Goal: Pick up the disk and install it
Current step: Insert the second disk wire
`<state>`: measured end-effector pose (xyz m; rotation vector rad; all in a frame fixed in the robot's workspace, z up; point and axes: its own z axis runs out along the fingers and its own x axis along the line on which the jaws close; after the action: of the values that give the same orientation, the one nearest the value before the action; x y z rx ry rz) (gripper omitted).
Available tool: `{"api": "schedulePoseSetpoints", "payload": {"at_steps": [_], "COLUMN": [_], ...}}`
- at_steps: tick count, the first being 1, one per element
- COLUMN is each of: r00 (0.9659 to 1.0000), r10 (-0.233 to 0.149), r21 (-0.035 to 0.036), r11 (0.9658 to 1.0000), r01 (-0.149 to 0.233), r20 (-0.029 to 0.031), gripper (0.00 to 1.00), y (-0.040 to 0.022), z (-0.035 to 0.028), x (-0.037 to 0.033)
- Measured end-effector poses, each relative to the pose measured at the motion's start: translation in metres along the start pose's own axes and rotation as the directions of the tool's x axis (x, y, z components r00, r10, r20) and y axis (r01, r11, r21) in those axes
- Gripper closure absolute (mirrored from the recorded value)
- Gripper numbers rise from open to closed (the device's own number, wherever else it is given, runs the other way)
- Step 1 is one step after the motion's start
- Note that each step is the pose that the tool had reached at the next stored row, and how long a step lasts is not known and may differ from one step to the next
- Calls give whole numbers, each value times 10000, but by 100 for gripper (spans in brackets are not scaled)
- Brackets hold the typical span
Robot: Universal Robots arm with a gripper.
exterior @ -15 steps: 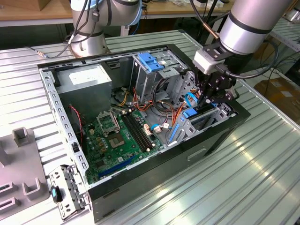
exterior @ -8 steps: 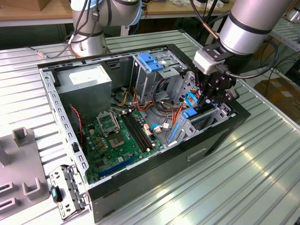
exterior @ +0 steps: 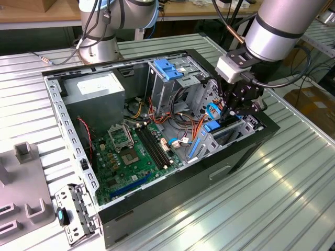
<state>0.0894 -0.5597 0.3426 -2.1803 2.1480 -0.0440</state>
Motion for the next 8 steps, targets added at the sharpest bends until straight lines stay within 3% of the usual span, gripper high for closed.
{"api": "schedulePoseSetpoints", "payload": {"at_steps": [6,8], "r00": [10000,10000], "r10": [0,-1], "r21": [1,1], "r11": [10000,10000], "r01": [0,1], "r20": [6,4], "gripper": [83,77], "y": [0,0], "z": [2,-1], "x": [1,2]}}
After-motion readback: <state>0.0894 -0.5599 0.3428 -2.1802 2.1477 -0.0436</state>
